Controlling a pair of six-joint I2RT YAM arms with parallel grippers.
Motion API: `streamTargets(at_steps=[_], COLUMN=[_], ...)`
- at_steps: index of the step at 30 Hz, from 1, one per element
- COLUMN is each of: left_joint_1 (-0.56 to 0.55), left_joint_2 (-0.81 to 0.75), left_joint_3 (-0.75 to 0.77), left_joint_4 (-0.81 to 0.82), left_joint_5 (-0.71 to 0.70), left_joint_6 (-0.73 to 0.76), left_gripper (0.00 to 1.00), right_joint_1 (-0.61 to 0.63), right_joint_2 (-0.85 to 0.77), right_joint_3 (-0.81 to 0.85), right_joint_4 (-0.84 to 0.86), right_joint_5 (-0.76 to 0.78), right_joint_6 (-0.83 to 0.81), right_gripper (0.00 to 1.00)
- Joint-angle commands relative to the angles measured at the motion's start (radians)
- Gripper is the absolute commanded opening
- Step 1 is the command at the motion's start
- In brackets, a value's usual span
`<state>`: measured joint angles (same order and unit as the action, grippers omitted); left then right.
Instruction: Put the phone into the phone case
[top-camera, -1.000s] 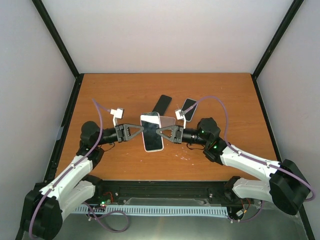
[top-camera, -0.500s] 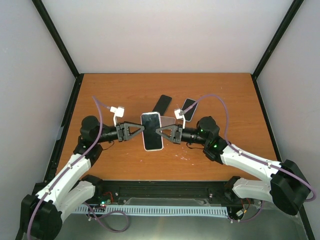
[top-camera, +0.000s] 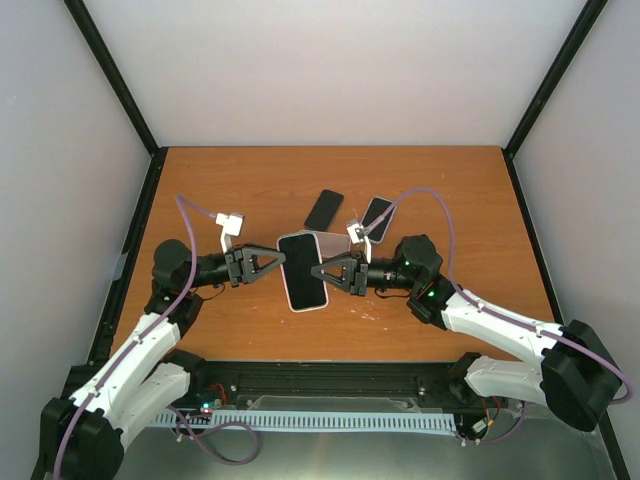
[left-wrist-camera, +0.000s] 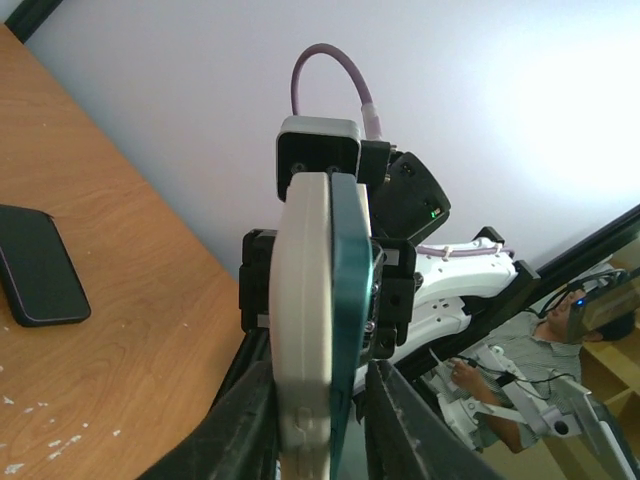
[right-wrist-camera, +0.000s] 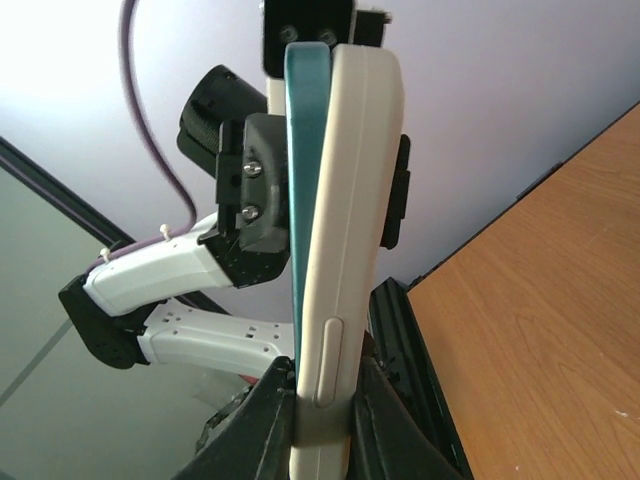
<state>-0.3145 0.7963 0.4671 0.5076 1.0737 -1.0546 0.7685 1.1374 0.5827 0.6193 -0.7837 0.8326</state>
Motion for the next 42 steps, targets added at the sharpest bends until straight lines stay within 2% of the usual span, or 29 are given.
streamTargets(at_steps=[1, 5, 11, 13, 21, 23, 25, 28, 29, 33, 35, 38, 40, 42], left_joint_1=[-0.003, -0.003, -0.003, -0.003, -0.003, -0.003, -0.003, -0.003, -0.003, -0.003, -0.003, -0.003, -0.003, -0.003], left_joint_2=[-0.003, -0.002, 0.010, 0.010, 0.004, 0.003, 0.001, -0.005, -0.010, -0.023, -0.019, 0.001, 0.016, 0.027], left_joint_3=[0.041, 0.050, 0.083, 0.088, 0.131, 0.131, 0.127, 0.118, 0.112, 0.094, 0.100, 0.125, 0.143, 0.160], left_joint_4=[0.055, 0.020, -0.094, -0.106, -0.246, -0.251, -0.242, -0.203, -0.179, -0.101, -0.103, -0.151, -0.210, -0.270], left_joint_5=[0.009, 0.028, 0.066, 0.089, 0.115, 0.113, 0.105, 0.079, 0.073, 0.051, 0.043, 0.044, 0.040, 0.032], left_joint_6=[0.010, 0.068, 0.198, 0.214, 0.326, 0.327, 0.306, 0.241, 0.213, 0.136, 0.135, 0.182, 0.236, 0.297], left_gripper=[0.17, 0.05, 0.01, 0.01, 0.01, 0.03, 0.09, 0.34, 0.38, 0.43, 0.35, 0.14, 0.05, 0.01], right_joint_1=[0.009, 0.009, 0.009, 0.009, 0.009, 0.009, 0.009, 0.009, 0.009, 0.009, 0.009, 0.010, 0.010, 0.009], right_joint_2=[-0.017, -0.027, -0.049, -0.054, -0.045, -0.036, -0.024, -0.020, -0.019, -0.013, -0.013, -0.008, -0.005, -0.007], right_joint_3=[-0.004, 0.018, 0.097, 0.113, 0.166, 0.177, 0.178, 0.154, 0.142, 0.123, 0.117, 0.119, 0.125, 0.128], right_joint_4=[0.051, 0.007, -0.166, -0.190, -0.156, -0.152, -0.150, -0.135, -0.127, -0.122, -0.124, -0.142, -0.145, -0.144], right_joint_5=[-0.045, -0.034, 0.063, 0.095, 0.155, 0.157, 0.145, 0.117, 0.108, 0.061, 0.052, 0.051, 0.049, 0.053], right_joint_6=[-0.026, -0.024, -0.015, 0.000, 0.073, 0.062, 0.042, 0.008, -0.002, -0.035, -0.046, -0.053, -0.041, -0.022], right_gripper=[0.11, 0.18, 0.40, 0.41, 0.35, 0.27, 0.16, 0.06, 0.05, 0.03, 0.03, 0.03, 0.07, 0.15])
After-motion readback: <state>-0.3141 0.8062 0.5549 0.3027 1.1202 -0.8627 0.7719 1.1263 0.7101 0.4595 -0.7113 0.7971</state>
